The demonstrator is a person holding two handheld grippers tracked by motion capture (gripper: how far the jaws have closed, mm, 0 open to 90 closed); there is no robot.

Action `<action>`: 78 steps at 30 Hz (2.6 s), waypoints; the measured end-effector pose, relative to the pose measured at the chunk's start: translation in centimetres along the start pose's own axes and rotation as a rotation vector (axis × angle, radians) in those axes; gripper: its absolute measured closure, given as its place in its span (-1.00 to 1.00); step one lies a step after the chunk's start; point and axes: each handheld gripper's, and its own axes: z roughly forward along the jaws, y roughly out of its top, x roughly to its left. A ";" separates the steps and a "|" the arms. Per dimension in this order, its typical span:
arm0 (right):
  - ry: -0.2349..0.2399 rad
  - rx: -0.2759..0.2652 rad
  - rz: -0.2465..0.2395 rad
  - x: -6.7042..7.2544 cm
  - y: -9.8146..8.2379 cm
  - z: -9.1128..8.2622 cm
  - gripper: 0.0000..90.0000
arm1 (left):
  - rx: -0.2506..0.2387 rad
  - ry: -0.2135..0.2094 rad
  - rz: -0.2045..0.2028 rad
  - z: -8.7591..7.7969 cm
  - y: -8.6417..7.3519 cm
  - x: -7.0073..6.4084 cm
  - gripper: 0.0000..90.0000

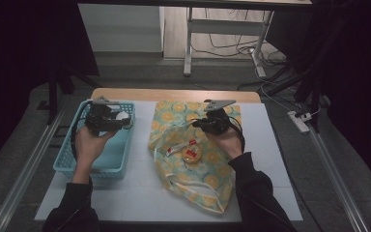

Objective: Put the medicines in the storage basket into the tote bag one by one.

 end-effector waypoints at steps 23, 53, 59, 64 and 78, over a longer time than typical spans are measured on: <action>-0.007 -0.008 -0.004 0.0 0.1 -0.1 0.99 | 0.025 -0.171 0.162 2.3 2.4 -7.3 0.12; -0.008 -0.008 -0.006 0.1 0.1 -0.1 1.00 | 0.104 -0.287 0.266 9.5 3.4 -14.4 0.12; -0.007 -0.005 -0.006 0.0 0.0 0.0 0.99 | 0.129 -0.289 0.284 11.2 3.7 -15.2 0.12; -0.008 -0.007 -0.004 -0.1 0.0 0.0 1.00 | 0.146 -0.293 0.277 12.6 3.8 -15.5 0.12; -0.007 -0.005 -0.005 -0.1 0.0 -0.1 1.00 | 0.184 -0.302 0.260 14.7 3.7 -15.2 0.12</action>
